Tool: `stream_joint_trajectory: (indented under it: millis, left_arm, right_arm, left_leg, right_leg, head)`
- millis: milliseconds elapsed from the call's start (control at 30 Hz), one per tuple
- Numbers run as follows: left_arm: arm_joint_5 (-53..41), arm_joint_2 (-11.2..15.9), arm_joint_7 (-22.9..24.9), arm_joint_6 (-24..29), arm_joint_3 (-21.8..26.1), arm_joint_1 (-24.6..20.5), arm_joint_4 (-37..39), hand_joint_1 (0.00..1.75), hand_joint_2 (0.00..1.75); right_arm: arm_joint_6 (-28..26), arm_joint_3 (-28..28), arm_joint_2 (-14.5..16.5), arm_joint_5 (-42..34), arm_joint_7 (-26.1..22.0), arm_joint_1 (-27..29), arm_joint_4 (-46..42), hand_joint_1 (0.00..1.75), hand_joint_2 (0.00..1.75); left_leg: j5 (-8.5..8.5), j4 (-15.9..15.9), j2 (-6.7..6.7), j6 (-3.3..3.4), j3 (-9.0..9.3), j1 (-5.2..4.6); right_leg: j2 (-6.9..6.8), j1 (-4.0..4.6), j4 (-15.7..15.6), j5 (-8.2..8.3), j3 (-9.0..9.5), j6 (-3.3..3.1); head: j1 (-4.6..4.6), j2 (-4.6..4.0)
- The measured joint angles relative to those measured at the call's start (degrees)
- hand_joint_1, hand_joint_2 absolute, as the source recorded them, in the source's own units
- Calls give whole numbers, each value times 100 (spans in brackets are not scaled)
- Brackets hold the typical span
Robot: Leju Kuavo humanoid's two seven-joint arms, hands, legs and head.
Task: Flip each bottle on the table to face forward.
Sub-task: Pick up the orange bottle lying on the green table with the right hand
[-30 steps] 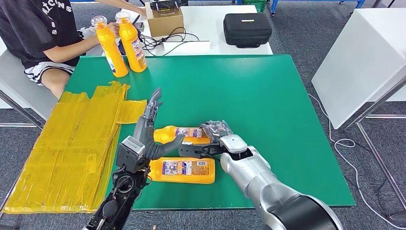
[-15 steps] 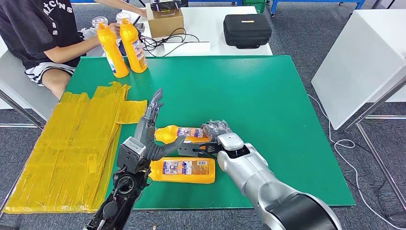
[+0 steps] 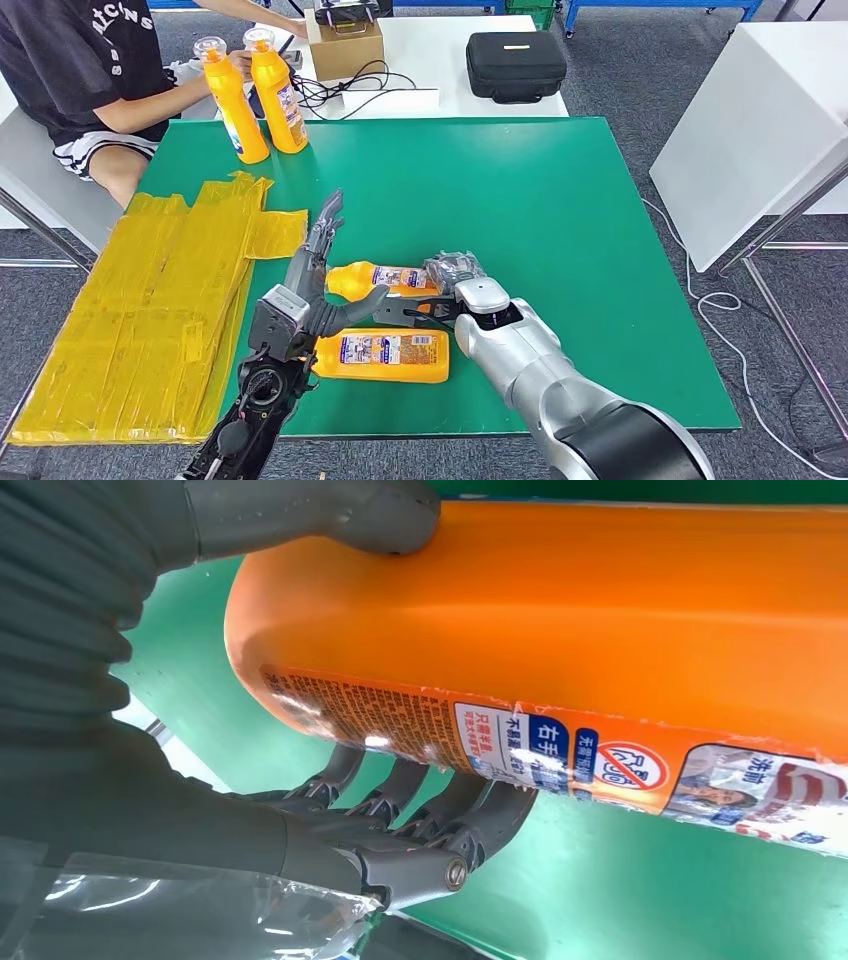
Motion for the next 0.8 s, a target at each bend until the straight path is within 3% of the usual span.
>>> stream_joint_trajectory:
  millis: [67, 100, 200, 233, 800]
  left_arm:
    - [4, 2, 2, -1, 0, -14, 28, 0, 175]
    - [8, 4, 2, -1, 0, -21, 43, 0, 175]
    - [27, 11, 3, 5, 1, -27, 81, 0, 175]
    - [40, 12, 3, 9, 2, -28, 90, 0, 175]
    - [128, 34, 3, 76, 1, -74, 216, 0, 175]
  right_arm:
    - [0, 0, 2, 11, -1, 4, 0, 160, 175]
    - [0, 0, 4, 19, -1, 6, 0, 129, 175]
    - [0, 1, 19, 38, -2, 11, 0, 10, 175]
    - [1, 1, 24, 43, -2, 23, 0, 0, 175]
    - [-7, 0, 42, 48, -136, 190, 4, 0, 175]
  left_leg:
    - [0, 0, 0, 0, 1, 0]
    - [0, 0, 0, 0, 2, 0]
    - [0, 0, 2, 0, 4, 0]
    - [0, -1, 2, 0, 4, 0]
    - [-1, -1, 9, -1, -14, 1]
  right_leg:
    - [0, 0, 0, 0, 1, 0]
    - [0, 1, 0, 0, 2, 0]
    - [0, 1, 0, 0, 4, 0]
    - [1, 1, 0, 0, 4, 0]
    - [5, 7, 1, 2, -15, 0]
  head:
    - [0, 0]
    - [0, 0]
    - [0, 0]
    - [0, 0]
    - [0, 0]
